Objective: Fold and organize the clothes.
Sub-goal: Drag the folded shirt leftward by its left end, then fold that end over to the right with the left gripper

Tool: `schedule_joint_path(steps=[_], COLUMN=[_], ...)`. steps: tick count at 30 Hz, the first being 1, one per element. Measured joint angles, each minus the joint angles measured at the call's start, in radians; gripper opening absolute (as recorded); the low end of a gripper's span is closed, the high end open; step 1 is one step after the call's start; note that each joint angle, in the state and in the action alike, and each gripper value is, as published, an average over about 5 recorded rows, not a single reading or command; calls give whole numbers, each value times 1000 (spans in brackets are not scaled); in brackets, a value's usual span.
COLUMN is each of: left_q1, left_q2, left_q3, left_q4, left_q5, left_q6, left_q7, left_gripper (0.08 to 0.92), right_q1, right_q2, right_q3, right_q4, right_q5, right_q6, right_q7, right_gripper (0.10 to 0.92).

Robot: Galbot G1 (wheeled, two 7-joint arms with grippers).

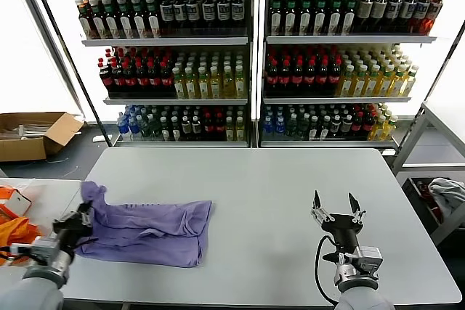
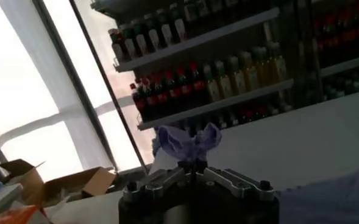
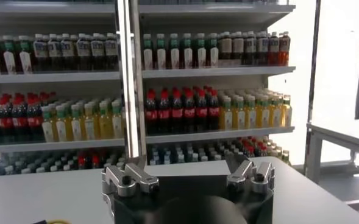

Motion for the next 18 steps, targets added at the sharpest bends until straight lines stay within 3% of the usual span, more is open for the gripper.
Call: schedule_joint_path(steps=[8,18], left_q1=[-49,-74], left_q2=[-65,-90], left_q3=[173,295], left_q4=[-27,-52], left_q5=[20,34], left_q6=[27,40], left_q7=[-8,-8], left_gripper=[91,91], right_q1=[-22,-35], right_q2=[33,55], right_q3=[-6,-7], right_q4=[17,16], right_q5=[-16,-31], right_q6=[-10,-12], right_q7=[2,4], right_gripper=[823,823])
